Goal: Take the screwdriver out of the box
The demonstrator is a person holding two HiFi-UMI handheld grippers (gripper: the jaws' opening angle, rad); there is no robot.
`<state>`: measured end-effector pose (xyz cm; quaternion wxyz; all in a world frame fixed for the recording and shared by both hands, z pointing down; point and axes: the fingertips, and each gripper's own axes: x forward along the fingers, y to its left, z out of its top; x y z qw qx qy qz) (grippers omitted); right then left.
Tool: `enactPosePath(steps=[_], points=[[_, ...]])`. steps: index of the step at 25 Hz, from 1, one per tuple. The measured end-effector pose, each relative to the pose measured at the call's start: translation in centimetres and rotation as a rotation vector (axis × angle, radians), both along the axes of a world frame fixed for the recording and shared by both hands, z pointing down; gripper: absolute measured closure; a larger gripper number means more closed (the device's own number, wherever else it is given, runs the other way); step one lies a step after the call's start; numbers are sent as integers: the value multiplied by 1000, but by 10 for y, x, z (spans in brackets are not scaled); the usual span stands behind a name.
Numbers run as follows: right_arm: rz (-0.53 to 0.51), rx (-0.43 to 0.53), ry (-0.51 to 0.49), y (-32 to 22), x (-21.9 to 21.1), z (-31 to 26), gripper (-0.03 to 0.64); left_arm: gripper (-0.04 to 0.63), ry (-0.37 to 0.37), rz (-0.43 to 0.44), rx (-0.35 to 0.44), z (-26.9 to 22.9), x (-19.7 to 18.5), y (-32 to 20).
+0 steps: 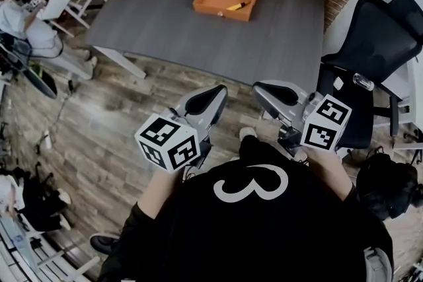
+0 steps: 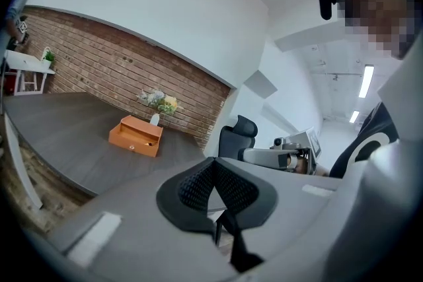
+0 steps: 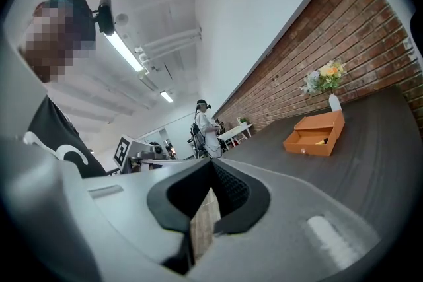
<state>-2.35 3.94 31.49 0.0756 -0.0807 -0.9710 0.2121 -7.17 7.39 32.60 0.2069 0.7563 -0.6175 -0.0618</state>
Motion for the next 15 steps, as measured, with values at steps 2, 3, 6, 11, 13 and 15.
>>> enactPosePath(steps=[2,3,6,11,13,15], points=[[2,-2,-2,-9,-6,1,615,578,-4,5,-3,1,-4,-10],[2,-4,-4,-15,-9,1,615,578,-9,5,-5,2,-7,-15],[4,-12,-11,-37,-22,2,615,578,-28,-1,-15,3,-20,-35],[15,-37,-12,-82,-53,8,615,578,-21,-9,-46,13,-54,-74],[15,-43,-5,-100,-65,12,615,578,-15,-9,-55,16,-67,-93],[18,-48,2,-122,-76,14,615,578,-8,-11,-58,18,-80,-115]])
